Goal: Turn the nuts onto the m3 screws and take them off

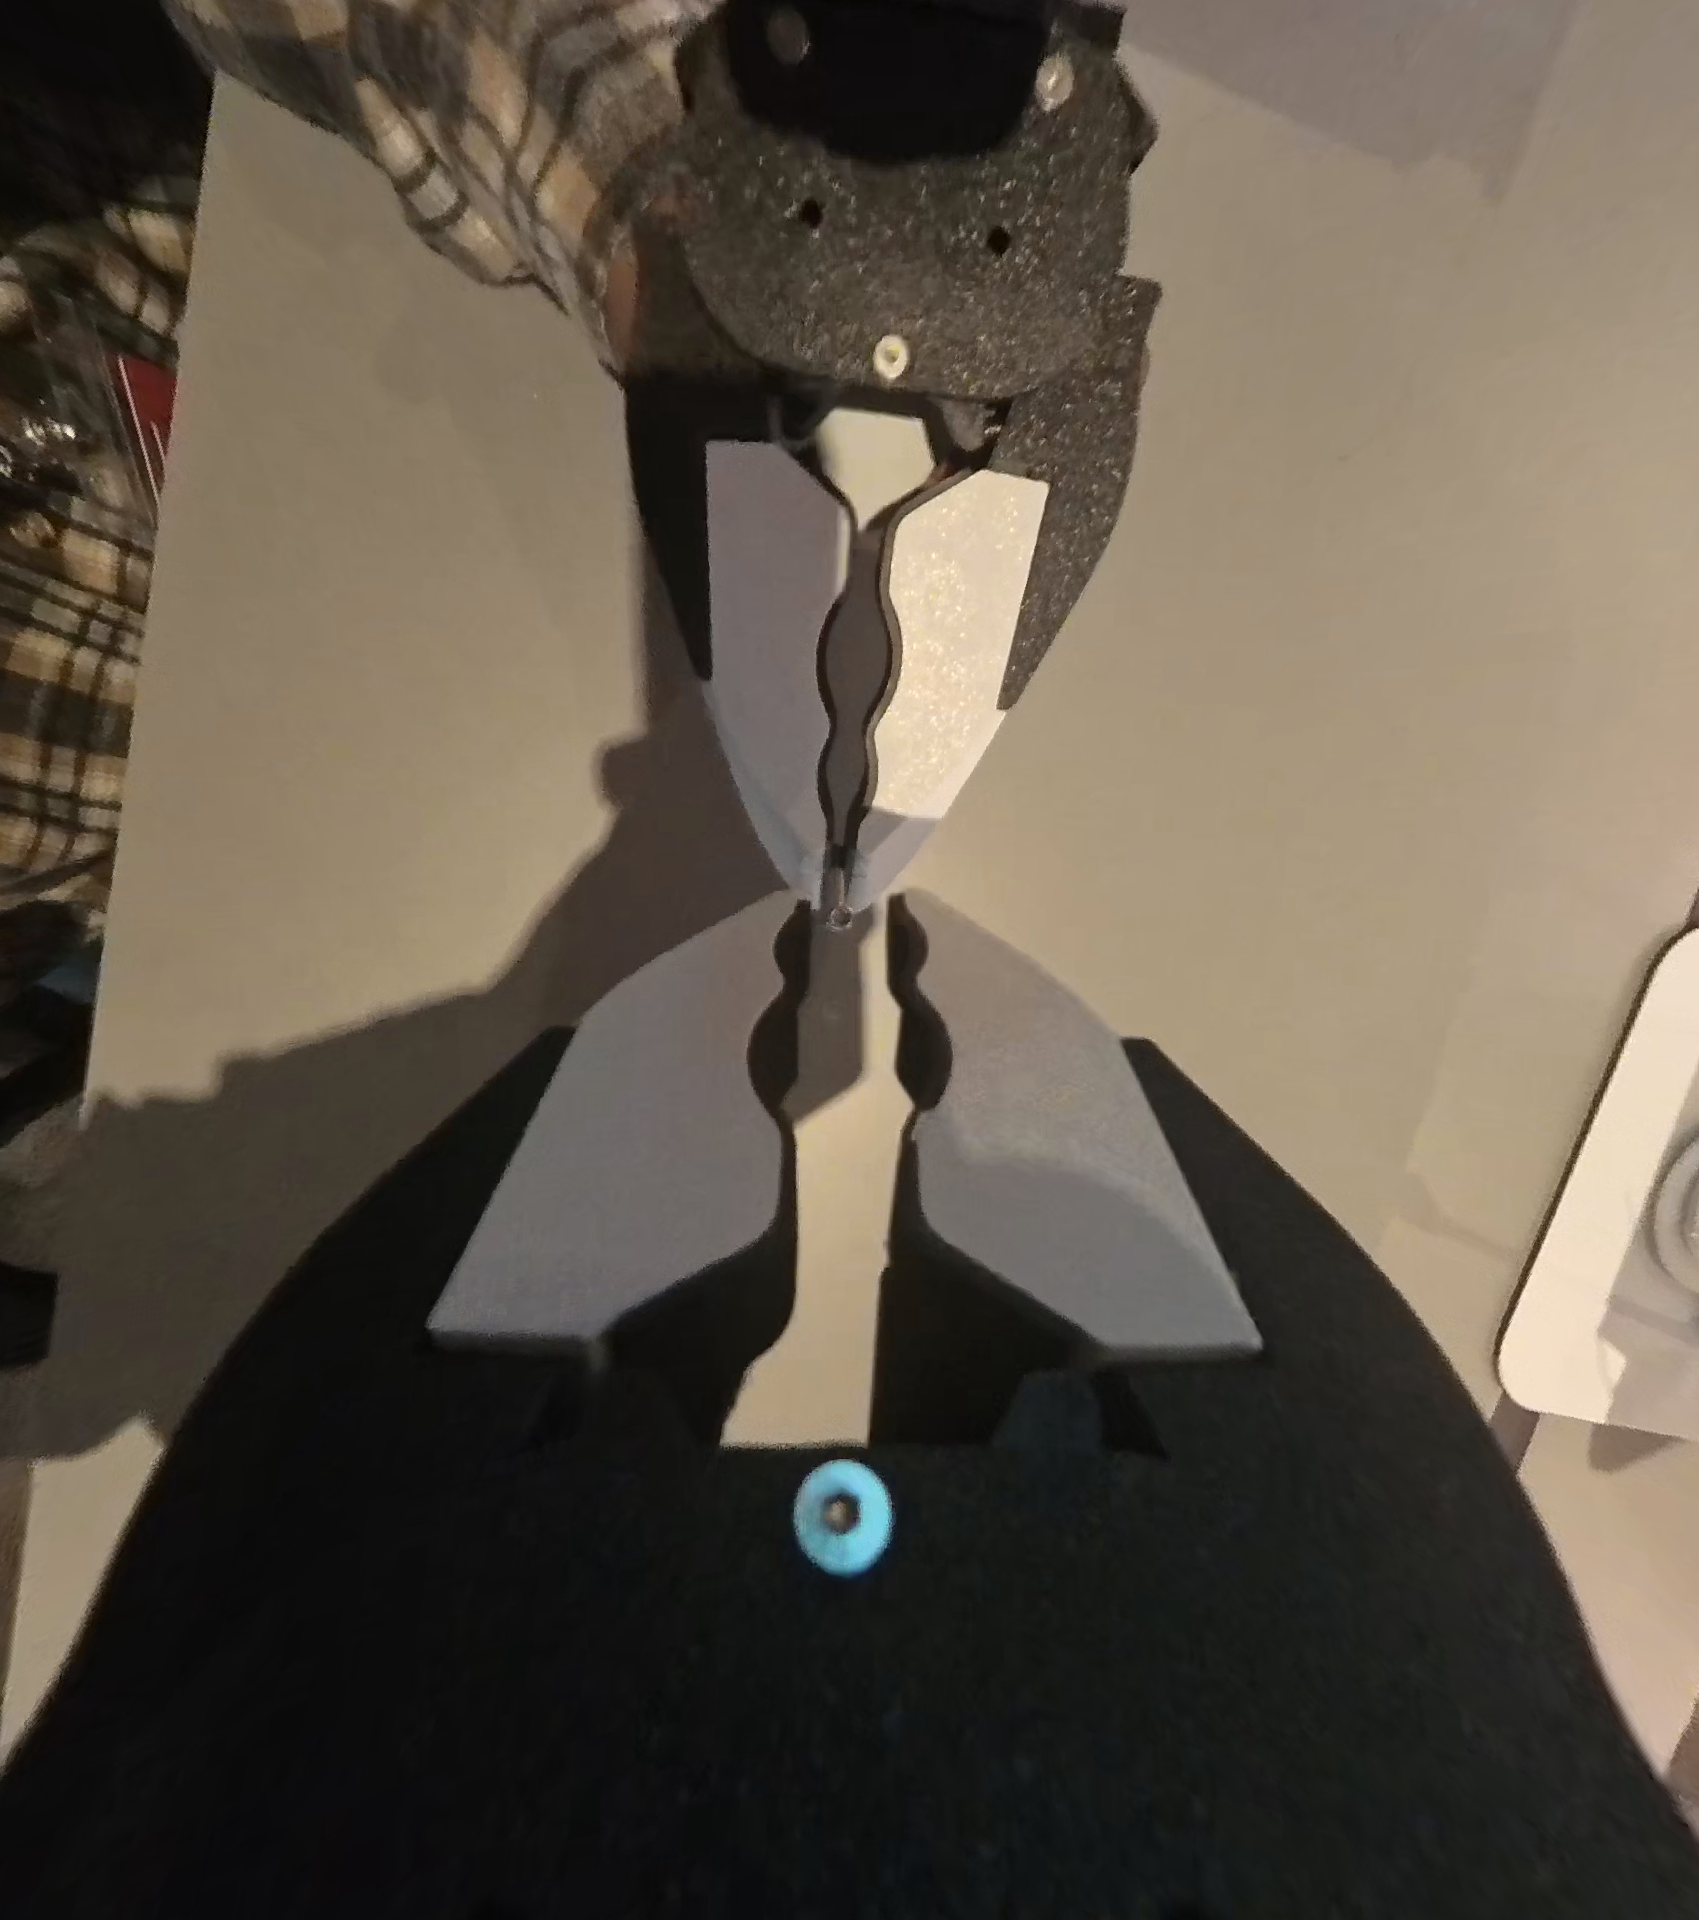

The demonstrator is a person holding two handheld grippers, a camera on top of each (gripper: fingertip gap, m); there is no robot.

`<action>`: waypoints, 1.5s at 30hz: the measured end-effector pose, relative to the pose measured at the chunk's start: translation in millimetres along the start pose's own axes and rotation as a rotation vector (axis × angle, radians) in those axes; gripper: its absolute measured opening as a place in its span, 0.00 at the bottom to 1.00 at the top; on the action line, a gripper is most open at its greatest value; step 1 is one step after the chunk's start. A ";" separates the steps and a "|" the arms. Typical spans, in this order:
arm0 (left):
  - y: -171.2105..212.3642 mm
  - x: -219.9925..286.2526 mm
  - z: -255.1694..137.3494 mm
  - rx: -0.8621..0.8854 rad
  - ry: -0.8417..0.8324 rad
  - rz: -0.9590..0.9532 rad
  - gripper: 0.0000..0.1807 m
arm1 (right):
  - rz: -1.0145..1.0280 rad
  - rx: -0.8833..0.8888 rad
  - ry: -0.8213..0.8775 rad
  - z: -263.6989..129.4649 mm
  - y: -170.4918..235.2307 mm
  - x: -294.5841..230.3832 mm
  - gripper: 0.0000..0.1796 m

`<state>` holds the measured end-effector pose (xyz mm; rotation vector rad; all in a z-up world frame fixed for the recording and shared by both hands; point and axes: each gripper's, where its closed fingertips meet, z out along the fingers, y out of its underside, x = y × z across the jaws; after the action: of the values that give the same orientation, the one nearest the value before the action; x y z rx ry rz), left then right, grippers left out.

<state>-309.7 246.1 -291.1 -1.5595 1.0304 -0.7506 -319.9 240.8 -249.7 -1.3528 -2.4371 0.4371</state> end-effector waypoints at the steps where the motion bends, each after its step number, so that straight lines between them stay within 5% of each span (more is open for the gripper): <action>1: -0.2 -0.8 -0.5 0.002 -0.004 0.001 0.01 | 0.007 0.025 0.019 -4.1 -1.4 2.0 0.09; 10: -10.2 -5.1 -7.7 0.061 -0.036 0.012 0.01 | 0.224 0.718 0.281 -35.1 -12.5 9.8 0.40; 15: -9.0 -5.5 -6.4 0.064 -0.038 0.000 0.01 | 0.297 0.925 0.319 -19.8 -19.9 1.7 0.49; 24: -10.3 -10.2 -9.5 0.082 -0.046 -0.025 0.01 | 0.289 0.964 0.249 15.1 -38.0 -9.6 0.52; 45: -12.2 -11.7 -11.2 0.090 -0.053 -0.030 0.01 | 0.267 0.950 0.270 16.1 -40.9 -12.8 0.52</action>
<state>-321.6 252.6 -276.0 -1.5126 0.9243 -0.7615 -351.2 207.4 -249.1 -1.1624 -1.4697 1.1905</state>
